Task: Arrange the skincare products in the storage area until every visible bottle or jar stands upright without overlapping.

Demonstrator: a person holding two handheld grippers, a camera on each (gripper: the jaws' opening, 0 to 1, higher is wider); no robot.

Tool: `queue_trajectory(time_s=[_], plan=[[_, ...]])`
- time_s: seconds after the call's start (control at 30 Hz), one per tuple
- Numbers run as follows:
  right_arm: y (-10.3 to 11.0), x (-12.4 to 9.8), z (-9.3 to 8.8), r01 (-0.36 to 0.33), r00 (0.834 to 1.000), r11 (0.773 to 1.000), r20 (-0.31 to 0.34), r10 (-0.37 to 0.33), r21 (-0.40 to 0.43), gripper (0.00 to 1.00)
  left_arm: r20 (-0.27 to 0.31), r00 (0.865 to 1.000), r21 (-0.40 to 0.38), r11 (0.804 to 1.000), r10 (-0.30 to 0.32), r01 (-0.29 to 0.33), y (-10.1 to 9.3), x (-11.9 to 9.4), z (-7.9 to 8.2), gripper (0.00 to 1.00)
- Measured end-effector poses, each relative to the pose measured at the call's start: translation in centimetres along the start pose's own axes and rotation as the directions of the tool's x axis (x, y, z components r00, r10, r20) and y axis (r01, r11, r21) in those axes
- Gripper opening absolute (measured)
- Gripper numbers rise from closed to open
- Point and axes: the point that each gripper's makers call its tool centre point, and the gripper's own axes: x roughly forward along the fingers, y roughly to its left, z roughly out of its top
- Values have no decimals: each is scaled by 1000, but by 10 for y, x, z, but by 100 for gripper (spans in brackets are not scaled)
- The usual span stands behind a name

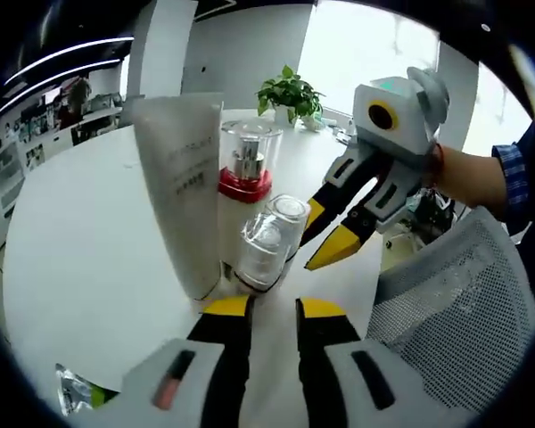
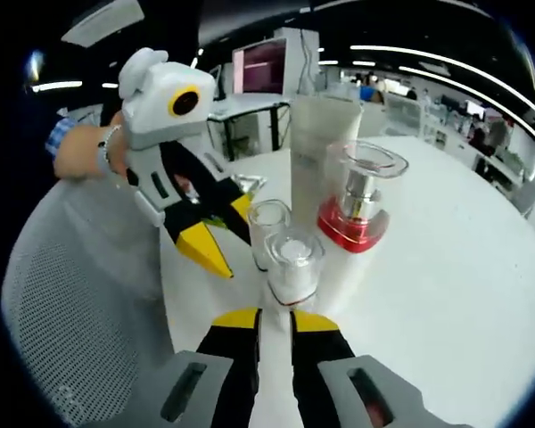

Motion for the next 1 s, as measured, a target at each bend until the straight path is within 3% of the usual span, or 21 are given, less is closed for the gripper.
queue_trajectory(time_s=[0.2, 0.3, 0.4, 0.5, 0.57, 0.67, 0.87, 1.0], plan=[[0, 0, -4, 2, 1000, 1000, -13, -2, -5, 3, -11, 1000, 31, 999, 9, -9, 3, -5, 0, 22], [4, -6, -6, -11, 1000, 1000, 2, 11, 6, 3, -9, 997, 41, 996, 77, -77, 21, -20, 3, 22], [9, -9, -7, -28, 999, 999, 22, 28, 19, 4, 19, 990, 16, 990, 139, -140, 35, -39, 9, 23], [20, -11, -6, -68, 996, 997, 55, 66, 40, 7, 83, 978, -39, 981, 193, -191, 47, -73, 22, 26], [37, -14, 4, -132, 986, 990, 114, 125, 52, 8, 113, 968, -90, 973, 223, -214, 52, -92, 25, 25], [53, -19, 18, -195, 968, 980, 170, 188, 28, 9, 126, 943, -121, 949, 307, -293, 63, -129, 17, 25], [80, -24, 59, -281, 927, 959, 246, 283, -44, 14, 182, 854, -210, 868, 487, -450, 82, -200, 0, 25], [96, -24, 90, -279, 917, 953, 262, 301, -120, 22, 204, 821, -249, 839, 533, -483, 94, -227, -19, 25]])
